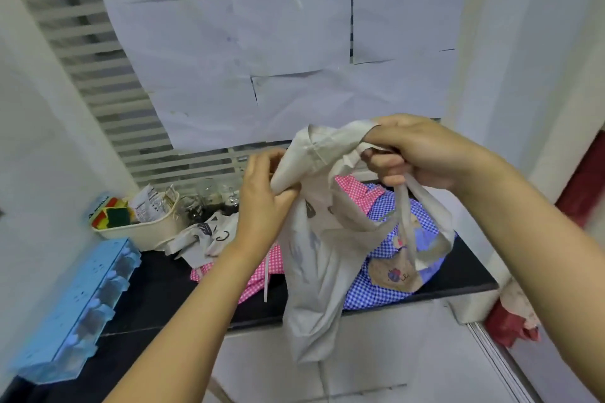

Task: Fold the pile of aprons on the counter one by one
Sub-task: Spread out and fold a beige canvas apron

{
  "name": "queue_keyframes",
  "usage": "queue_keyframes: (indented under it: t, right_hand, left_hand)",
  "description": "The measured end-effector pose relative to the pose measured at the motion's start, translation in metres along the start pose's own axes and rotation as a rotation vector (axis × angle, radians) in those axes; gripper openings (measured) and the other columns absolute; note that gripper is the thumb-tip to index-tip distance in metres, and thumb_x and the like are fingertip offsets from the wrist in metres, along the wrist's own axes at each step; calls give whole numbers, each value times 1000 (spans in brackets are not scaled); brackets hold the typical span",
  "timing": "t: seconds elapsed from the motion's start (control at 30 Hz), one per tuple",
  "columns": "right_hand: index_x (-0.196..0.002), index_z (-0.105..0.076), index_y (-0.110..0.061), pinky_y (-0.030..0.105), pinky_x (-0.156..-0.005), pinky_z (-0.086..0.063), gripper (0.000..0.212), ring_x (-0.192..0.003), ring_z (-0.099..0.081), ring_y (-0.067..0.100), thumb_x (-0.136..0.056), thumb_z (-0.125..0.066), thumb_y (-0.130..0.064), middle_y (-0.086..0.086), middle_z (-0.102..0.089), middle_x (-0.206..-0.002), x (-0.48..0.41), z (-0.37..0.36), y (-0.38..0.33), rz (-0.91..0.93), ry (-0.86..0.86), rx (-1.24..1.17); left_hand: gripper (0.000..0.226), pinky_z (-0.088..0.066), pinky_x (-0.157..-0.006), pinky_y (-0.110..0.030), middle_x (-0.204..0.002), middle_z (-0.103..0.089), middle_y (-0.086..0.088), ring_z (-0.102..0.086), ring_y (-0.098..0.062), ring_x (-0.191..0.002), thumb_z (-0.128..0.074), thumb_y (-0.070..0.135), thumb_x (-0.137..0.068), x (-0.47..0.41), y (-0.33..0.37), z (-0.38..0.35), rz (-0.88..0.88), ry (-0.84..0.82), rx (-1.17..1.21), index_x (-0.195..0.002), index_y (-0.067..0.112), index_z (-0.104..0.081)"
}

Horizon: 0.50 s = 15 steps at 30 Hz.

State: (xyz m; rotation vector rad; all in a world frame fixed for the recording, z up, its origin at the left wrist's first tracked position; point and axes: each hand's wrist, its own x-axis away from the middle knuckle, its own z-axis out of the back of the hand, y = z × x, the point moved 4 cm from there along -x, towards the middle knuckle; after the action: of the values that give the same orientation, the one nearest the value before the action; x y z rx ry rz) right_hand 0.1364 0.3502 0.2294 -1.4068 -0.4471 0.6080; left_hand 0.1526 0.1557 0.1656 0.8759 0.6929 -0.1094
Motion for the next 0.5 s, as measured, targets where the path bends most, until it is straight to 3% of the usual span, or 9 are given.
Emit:
queue_keyframes:
  t: [0.07, 0.1, 0.17, 0.23, 0.27, 0.33, 0.4, 0.5]
  right_hand:
    - [-75, -51, -3, 18, -38, -22, 27, -42, -17, 8, -98, -37, -8, 1, -23, -52, 19, 8, -12, 1, 95, 13]
    - [-68, -51, -6, 18, -38, -24, 32, -41, -20, 7, -97, -39, -7, -1, -25, -51, 20, 18, -17, 5, 163, 60]
    - [-60, -54, -8, 20, -43, -28, 35, -43, -27, 8, -93, -45, -4, 1, -31, -52, 22, 42, -25, -1, 284, 251]
    - [-72, -63, 0, 23, -54, -39, 20, -55, -44, 12, -89, -55, -5, 9, -49, -64, 22, 63, -23, -61, 326, 437]
    - [-81, -67, 0, 24, -62, -45, 14, -65, -53, 16, -88, -58, -7, 13, -58, -74, 23, 71, -18, -96, 336, 494]
    - [-85, -72, -10, 30, -74, -47, 9, -80, -60, 22, -86, -62, -10, 13, -67, -85, 21, 83, -1, -158, 352, 591]
    - [-93, -70, -17, 35, -88, -46, 11, -99, -62, 26, -82, -70, -16, 9, -69, -103, 25, 91, 19, -242, 372, 665]
    - [-133, -51, -12, 35, -104, -38, 67, -125, -48, 24, -74, -81, -23, 6, -50, -138, 40, 97, 50, -408, 420, 758]
  left_hand:
    - [12, -46, -56, -22, -75, -64, 10, -58, -4, -65, -65, 5, -85, 12, 23, 8, 116, -200, 186, -91, 15, -63]
    - [5, -47, -56, -22, -71, -67, 10, -60, -4, -63, -65, 11, -88, 17, 33, 6, 219, -391, 300, -89, 15, -65]
    - [13, -54, -65, -24, -82, -72, 5, -67, -11, -74, -67, 21, -85, 34, 53, 4, 412, -820, 469, -97, 14, -66]
    - [22, -56, -69, -24, -88, -74, 2, -70, -12, -79, -73, 18, -80, 45, 65, 10, 472, -1099, 577, -100, 15, -66]
    - [28, -56, -68, -24, -89, -74, 0, -70, -12, -79, -79, 19, -73, 46, 69, 13, 470, -1153, 636, -99, 15, -70]
    - [41, -57, -70, -26, -95, -74, -6, -71, -16, -83, -89, 32, -59, 45, 66, 14, 546, -1106, 745, -93, 12, -77]
    - [31, -58, -75, -28, -100, -73, -9, -70, -18, -87, -72, 35, -73, 41, 58, 11, 662, -952, 863, -92, 12, -79]
    - [33, -56, -79, -29, -106, -71, -8, -69, -18, -92, -57, 31, -83, 31, 50, 4, 718, -735, 898, -105, 11, -72]
